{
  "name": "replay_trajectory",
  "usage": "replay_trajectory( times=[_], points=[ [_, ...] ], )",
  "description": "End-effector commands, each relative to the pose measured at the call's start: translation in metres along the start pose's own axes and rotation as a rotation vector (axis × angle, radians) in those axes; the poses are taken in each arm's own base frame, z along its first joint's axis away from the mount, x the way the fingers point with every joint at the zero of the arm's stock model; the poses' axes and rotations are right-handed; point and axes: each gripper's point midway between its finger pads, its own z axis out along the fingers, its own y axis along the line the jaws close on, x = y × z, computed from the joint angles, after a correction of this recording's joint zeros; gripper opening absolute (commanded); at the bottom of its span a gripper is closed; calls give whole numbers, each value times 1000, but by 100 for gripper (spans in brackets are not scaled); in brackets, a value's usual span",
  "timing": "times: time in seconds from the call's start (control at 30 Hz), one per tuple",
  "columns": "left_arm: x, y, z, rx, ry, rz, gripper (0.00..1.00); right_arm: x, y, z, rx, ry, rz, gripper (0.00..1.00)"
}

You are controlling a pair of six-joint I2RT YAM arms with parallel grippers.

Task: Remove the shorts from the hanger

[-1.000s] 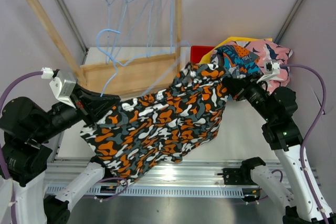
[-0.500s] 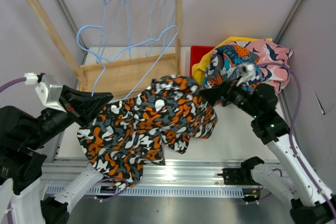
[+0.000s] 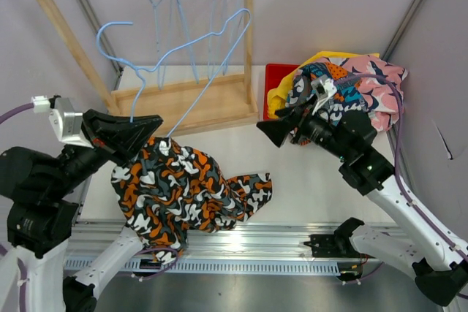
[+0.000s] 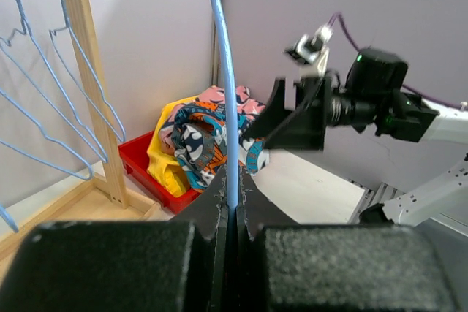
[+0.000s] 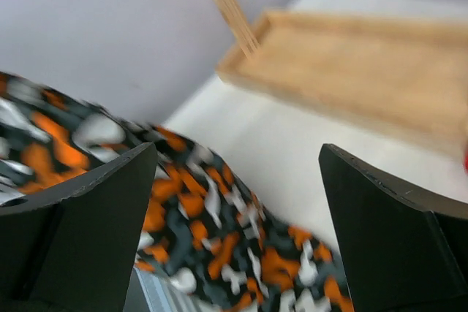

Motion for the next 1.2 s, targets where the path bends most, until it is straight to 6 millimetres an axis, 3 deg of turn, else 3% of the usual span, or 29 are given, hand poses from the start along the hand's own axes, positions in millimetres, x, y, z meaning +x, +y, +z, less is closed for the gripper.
replay_trajectory(
  times=[0.0,0.07,0.13,0.2,0.23,0.3,0.53,0.57,0.63,0.67,0.7,0.73,0.97,1.03,1.1,1.17],
  points=[
    [-13,-13,2,70,-72,-1,0,-103,78,-5,-280,-306,-45,100],
    [-8,-14,4,93,-75,-12,0,-140,110,-14,-402,-427,-59,99],
    [-6,-20,3,124,-84,-32,0,-157,138,-10,-514,-455,-44,100],
    [-5,-20,4,132,-85,-38,0,-165,152,-2,-553,-464,-53,100],
    [-4,-21,4,135,-84,-39,0,-159,159,11,-570,-441,-44,99],
    [-3,-22,5,143,-81,-50,0,-169,168,15,-579,-461,-50,99],
    [3,-24,8,174,-76,-74,0,-151,167,48,-586,-459,11,99],
    [4,-24,8,176,-74,-74,0,-146,165,54,-584,-450,19,96],
    [5,-26,8,188,-74,-78,0,-142,164,57,-586,-452,25,68],
    [7,-29,7,205,-69,-88,0,-141,161,60,-577,-456,34,33],
    [8,-29,8,212,-68,-94,0,-137,158,64,-568,-451,43,11],
    [8,-30,8,218,-71,-95,0,-137,156,66,-558,-454,52,0],
    [14,-24,9,188,-53,-97,0,-137,156,61,-561,-479,66,0],
    [14,-20,10,165,-53,-98,12,-139,156,56,-557,-487,63,0],
    [15,-17,11,151,-52,-97,38,-140,154,53,-549,-493,62,0],
    [14,-15,13,146,-56,-97,52,-140,153,49,-539,-495,58,0]
  ],
)
